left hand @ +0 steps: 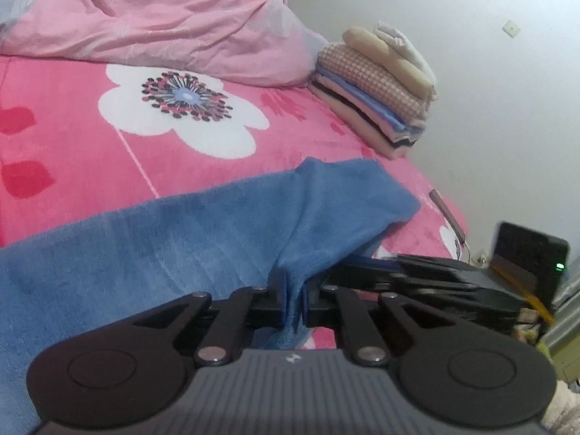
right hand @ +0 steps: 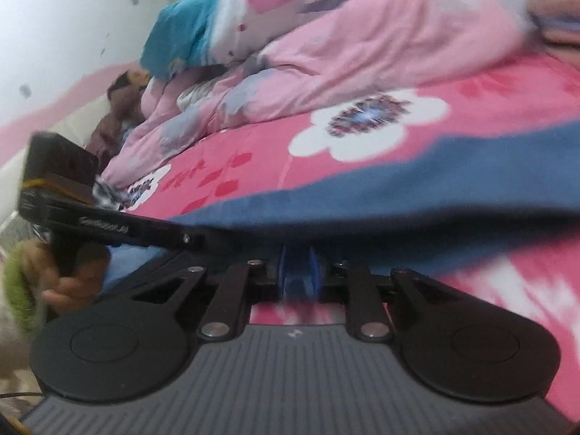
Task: Fold clothes
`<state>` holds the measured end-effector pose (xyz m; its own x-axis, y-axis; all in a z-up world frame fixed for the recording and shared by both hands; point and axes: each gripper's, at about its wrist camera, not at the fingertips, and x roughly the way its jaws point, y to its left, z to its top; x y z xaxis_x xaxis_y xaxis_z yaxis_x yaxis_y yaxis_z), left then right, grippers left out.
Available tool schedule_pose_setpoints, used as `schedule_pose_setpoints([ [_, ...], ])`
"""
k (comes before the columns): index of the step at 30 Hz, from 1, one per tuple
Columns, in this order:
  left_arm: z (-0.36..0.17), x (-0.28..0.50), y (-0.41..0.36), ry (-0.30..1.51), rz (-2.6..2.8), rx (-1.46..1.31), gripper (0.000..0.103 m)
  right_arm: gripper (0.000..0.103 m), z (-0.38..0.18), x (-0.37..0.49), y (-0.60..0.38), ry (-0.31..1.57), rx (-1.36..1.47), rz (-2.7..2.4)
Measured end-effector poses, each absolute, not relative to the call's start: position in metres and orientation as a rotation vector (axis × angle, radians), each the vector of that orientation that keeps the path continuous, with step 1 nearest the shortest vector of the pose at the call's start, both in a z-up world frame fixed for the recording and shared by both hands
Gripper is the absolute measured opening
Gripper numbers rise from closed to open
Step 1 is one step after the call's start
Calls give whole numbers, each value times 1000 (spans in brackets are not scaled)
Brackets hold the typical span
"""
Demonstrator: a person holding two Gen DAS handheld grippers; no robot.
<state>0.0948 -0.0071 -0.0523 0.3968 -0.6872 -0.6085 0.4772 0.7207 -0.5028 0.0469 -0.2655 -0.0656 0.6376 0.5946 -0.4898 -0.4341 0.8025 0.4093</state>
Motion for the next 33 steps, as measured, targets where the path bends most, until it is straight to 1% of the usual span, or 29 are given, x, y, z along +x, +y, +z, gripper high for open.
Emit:
schedule_pose_setpoints([
  [3,-49,93,-6,869,-738,-245,7,12,-82,66,-240,750,127,571],
  [9,-45,94,0,842,-753,-255,7,12,-69,42,-247,826,35,592],
  [11,-45,94,0,840,-756,-257,7,12,-58,42,-249,828,48,590],
  [15,-44,93,2,840,-751,-258,7,13,-43,52,-234,738,93,639],
  [17,-42,93,2,834,-749,-254,7,13,-61,65,-220,806,119,688],
  [20,-41,94,5,838,-756,-252,7,13,-79,56,-216,841,132,720],
  [23,-40,97,6,846,-765,-251,7,12,-70,41,-227,903,168,771],
  [25,-40,99,6,853,-770,-252,7,11,-59,38,-226,855,155,756],
  [27,-41,100,6,860,-766,-258,7,11,-52,46,-220,799,203,767],
  [30,-42,100,7,860,-768,-269,7,12,-68,59,-196,858,227,821],
  [33,-44,99,8,852,-775,-283,7,11,-80,37,-192,869,216,853],
])
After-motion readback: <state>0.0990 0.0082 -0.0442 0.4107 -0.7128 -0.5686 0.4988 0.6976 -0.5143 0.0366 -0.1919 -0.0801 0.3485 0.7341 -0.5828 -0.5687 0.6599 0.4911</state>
